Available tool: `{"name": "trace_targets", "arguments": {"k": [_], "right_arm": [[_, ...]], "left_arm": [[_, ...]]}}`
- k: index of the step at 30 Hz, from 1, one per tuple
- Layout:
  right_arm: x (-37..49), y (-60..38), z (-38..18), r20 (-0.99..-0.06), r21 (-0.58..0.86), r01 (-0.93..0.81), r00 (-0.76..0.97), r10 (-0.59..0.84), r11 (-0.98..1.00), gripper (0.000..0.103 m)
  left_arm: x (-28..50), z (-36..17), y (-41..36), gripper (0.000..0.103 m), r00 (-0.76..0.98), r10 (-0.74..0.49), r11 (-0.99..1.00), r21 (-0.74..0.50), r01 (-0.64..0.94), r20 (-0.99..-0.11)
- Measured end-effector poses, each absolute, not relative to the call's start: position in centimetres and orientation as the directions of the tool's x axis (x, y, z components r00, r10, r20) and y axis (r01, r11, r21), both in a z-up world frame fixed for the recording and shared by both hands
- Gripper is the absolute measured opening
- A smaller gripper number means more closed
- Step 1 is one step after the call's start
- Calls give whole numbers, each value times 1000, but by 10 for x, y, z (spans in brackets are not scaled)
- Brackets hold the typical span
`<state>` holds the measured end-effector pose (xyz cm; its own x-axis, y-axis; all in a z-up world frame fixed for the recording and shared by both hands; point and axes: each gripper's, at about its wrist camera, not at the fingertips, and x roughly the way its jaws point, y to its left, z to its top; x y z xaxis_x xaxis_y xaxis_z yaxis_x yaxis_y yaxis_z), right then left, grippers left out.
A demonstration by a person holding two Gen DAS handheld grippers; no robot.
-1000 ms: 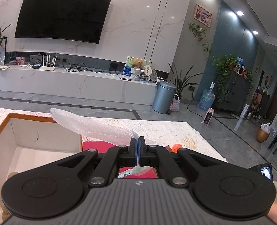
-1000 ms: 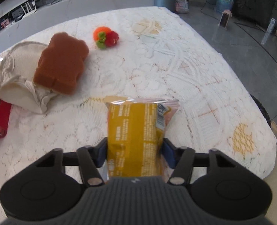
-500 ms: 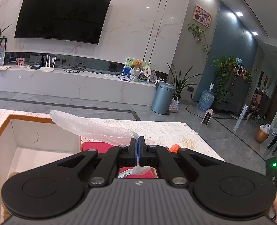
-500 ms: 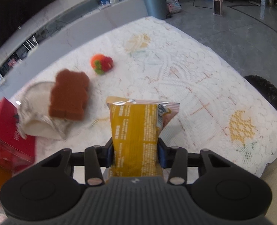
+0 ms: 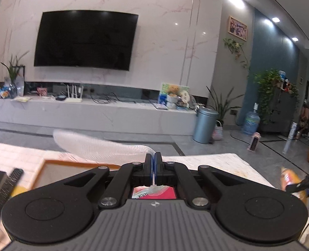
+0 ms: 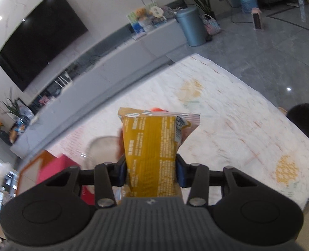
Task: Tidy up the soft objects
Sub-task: 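Carry the clear bag with the left gripper while the right carries the packet to the box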
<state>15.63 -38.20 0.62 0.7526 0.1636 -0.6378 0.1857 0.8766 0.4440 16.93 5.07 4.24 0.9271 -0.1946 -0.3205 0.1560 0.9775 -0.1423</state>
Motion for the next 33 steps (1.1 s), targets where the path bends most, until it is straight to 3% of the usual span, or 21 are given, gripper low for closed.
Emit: {"name": "trace_targets", "arguments": {"k": [12,15,19,26,30,33], "right_arm": [[207,-226,75,-556,400,-59,778,294,914,44],[225,-180,72,-565,394,-120,750,343,911,44],[247,-129,60,-584,395,-176,709,395,902,44],[267,-64,33,-637,420,-271,592,494,866,44],[271,-36,21,-675,353,-301,573,464,886,44],[274,-24,13,-693,340,-316,553,463,886,44]], "left_arm": [[192,22,142,1,919,-140,966,-257,43,-369],[200,11,153,1,907,-105,967,-254,-3,-408],[216,-5,172,1,884,-174,936,-352,11,-434],[230,-29,172,1,844,-119,958,-282,-40,-524],[235,-35,176,2,820,-127,951,-303,-58,-558],[236,-37,175,15,802,-125,952,-299,-70,-584]]}}
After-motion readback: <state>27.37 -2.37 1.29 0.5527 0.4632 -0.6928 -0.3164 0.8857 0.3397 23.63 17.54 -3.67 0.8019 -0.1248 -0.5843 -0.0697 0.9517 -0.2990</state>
